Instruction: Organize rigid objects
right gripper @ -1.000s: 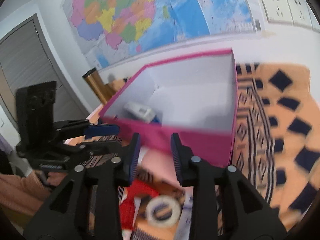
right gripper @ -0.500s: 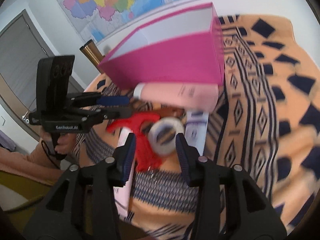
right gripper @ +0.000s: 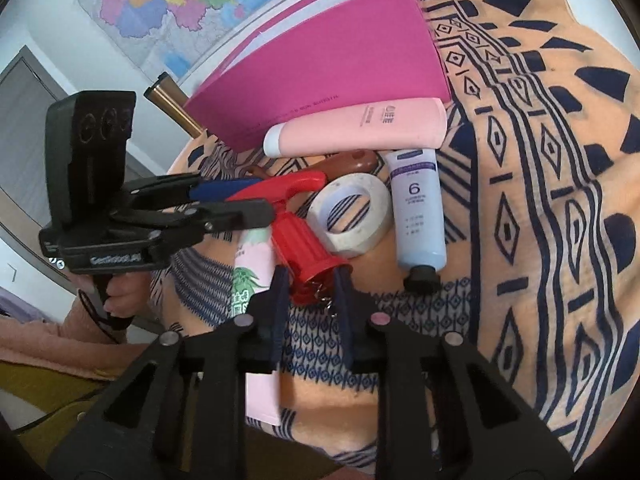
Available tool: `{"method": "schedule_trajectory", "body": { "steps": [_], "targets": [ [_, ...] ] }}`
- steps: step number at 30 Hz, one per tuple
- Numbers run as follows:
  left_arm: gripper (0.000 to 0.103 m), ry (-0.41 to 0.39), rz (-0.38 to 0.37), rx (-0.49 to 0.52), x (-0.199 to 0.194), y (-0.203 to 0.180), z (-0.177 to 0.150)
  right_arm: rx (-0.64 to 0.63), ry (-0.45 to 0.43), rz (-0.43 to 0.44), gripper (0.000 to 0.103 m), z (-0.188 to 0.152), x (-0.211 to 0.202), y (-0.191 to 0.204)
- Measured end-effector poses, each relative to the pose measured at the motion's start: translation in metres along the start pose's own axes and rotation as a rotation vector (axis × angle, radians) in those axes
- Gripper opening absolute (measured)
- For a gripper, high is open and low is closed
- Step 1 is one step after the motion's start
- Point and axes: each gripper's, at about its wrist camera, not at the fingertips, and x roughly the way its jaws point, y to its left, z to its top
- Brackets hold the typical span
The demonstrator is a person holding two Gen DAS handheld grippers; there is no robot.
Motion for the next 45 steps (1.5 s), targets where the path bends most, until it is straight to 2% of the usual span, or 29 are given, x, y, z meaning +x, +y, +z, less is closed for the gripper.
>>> {"method": "schedule_trajectory", "body": {
  "steps": [9,14,17,18,24,32,36,40,45],
  "targets": [
    [0.038,-0.064,-0.009,-0.035,-0.021,0.000,0.001,-0.094,-0.052,-0.062,0.023,0.010,-0.014,0.015],
    [0.038,-0.121,-0.005,-0.051,-0.037,0.000,0.010,-0.159,-0.105,-0.085,0.023,0.028,-0.027,0.025],
    [0.038,-0.170,-0.004,-0.054,-0.051,-0.001,0.020,-0.209,-0.147,-0.094,0.014,0.044,-0.036,0.034],
    [0.038,-0.184,-0.008,-0.052,-0.055,-0.001,0.023,-0.220,-0.158,-0.093,0.014,0.048,-0.039,0.036],
    [0.038,-0.239,0.048,-0.053,-0.070,0.002,0.049,-0.311,-0.231,-0.092,0.013,0.081,-0.048,0.052],
    [0.038,-0.313,0.133,-0.058,-0.085,0.017,0.091,-0.345,-0.275,-0.044,0.013,0.136,-0.050,0.052],
    [0.038,-0.300,0.172,-0.075,-0.077,0.031,0.108,-0.348,-0.267,-0.042,0.013,0.160,-0.040,0.047],
    [0.038,-0.256,0.179,-0.112,-0.059,0.047,0.119,-0.324,-0.219,-0.037,0.014,0.177,-0.021,0.034],
    [0.038,-0.198,0.191,-0.153,-0.034,0.062,0.122,-0.285,-0.148,-0.083,0.016,0.187,0.005,0.016]
  ]
}}
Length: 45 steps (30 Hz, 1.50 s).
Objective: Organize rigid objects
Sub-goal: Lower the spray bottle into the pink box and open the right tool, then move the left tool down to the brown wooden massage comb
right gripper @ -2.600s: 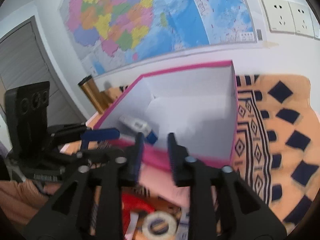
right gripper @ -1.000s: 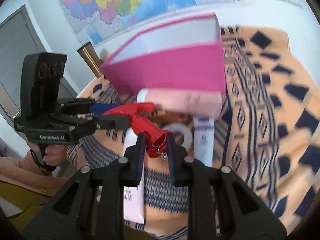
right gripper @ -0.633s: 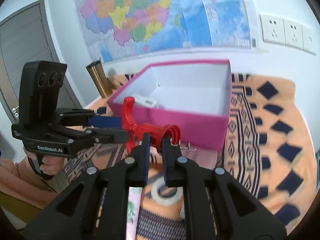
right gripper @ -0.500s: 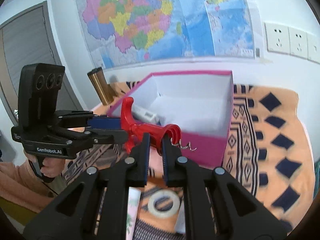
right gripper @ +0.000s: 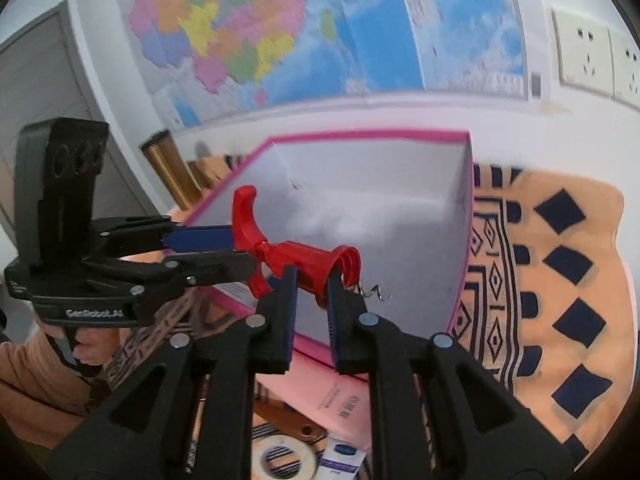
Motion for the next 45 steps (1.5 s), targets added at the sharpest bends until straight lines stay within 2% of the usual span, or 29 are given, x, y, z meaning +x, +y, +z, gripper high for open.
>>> {"method": "schedule_trajectory", "body": {
  "steps": [4,8,11,15,18,23,26,31,40,45],
  "targets": [
    [0.038,0.017,0.011,-0.006,0.007,0.001,-0.002,0.011,0.045,-0.068,0.016,-0.004,0.012,-0.009],
    [0.039,-0.036,0.026,0.012,-0.010,-0.001,-0.011,0.032,0.028,-0.083,0.018,-0.010,0.003,-0.015],
    [0.042,-0.086,0.012,0.026,-0.032,-0.003,-0.024,0.044,-0.013,-0.056,0.022,-0.018,-0.015,-0.012],
    [0.051,-0.123,-0.013,0.049,-0.055,-0.005,-0.049,0.017,-0.068,0.008,0.037,-0.035,-0.044,0.005],
    [0.052,-0.099,-0.011,0.045,-0.056,-0.004,-0.069,-0.002,-0.059,0.043,0.041,-0.053,-0.053,0.019],
    [0.053,-0.001,-0.024,0.015,-0.038,0.001,-0.100,0.013,0.037,0.064,0.041,-0.088,-0.039,0.029],
    [0.053,0.029,-0.034,-0.003,-0.033,0.001,-0.114,0.043,0.079,0.078,0.041,-0.106,-0.033,0.030],
    [0.053,0.048,-0.061,-0.003,-0.033,-0.004,-0.130,0.082,0.125,0.101,0.041,-0.132,-0.030,0.034],
    [0.053,0.080,-0.092,0.015,-0.031,-0.013,-0.146,0.074,0.211,0.148,0.041,-0.160,-0.020,0.056],
    [0.053,0.076,-0.067,-0.004,-0.030,-0.010,-0.144,0.072,0.204,0.141,0.041,-0.162,-0.014,0.062]
  ]
}}
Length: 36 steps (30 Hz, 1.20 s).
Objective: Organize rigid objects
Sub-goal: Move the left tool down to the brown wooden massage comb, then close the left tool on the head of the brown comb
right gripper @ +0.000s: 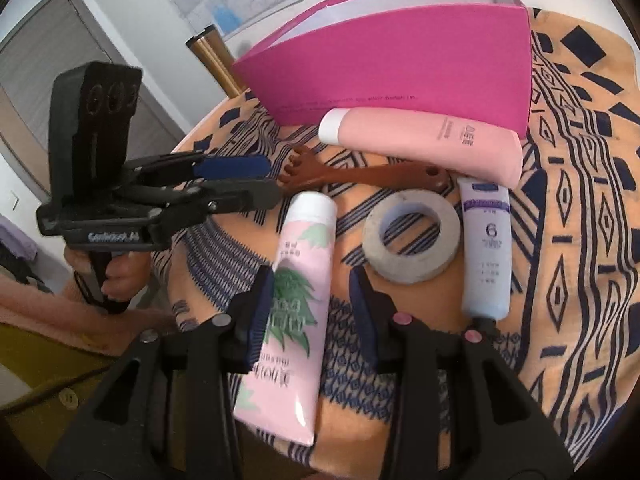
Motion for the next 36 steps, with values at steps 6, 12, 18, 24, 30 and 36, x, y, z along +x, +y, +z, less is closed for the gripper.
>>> {"method": "schedule_trajectory", "body": {
  "steps": [6,12,18,24,30,36],
  "targets": [
    [0.053,0.025,0.050,-0.071,0.010,0.018,-0.001,0.048,-0.101,-0.148,0.041,0.026,0.000,-0.020],
    [0.053,0.059,0.061,-0.096,0.020,0.026,-0.003,0.032,-0.055,-0.173,0.041,0.039,0.015,-0.031],
    [0.053,0.076,0.055,-0.093,0.027,0.028,-0.002,-0.032,0.035,-0.160,0.041,0.030,0.010,-0.021],
    [0.053,0.076,0.055,-0.088,0.031,0.026,-0.002,-0.034,-0.011,-0.176,0.041,0.034,-0.001,-0.023],
    [0.053,0.076,0.060,-0.081,0.032,0.025,-0.001,-0.053,0.043,-0.191,0.042,0.047,0.021,-0.031],
    [0.053,0.074,0.056,-0.073,0.033,0.024,-0.002,-0.124,0.105,-0.179,0.043,0.039,0.016,-0.018]
  ]
}}
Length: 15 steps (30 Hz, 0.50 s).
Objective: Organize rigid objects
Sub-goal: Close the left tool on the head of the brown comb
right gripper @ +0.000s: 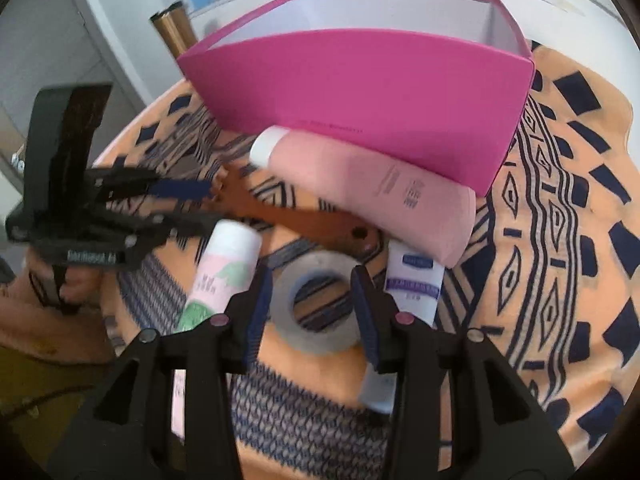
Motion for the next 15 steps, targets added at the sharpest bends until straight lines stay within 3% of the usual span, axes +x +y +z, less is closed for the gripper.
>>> {"method": "schedule_trajectory", "body": {
  "steps": [6,11,15],
  "targets": [
    [0.053,0.000,0.003,0.002,0.001,0.000,0.001,0.070,-0.055,0.010,0.043,0.005,-0.007,-0.016],
    [0.053,0.000,0.003,0.002,0.000,-0.001,0.000,0.033,0.000,-0.010,0.046,0.009,0.011,-0.011],
    [0.053,-0.001,0.001,0.002,0.001,-0.001,0.000,0.010,0.030,0.026,0.047,0.003,0.006,-0.006]
  ]
}}
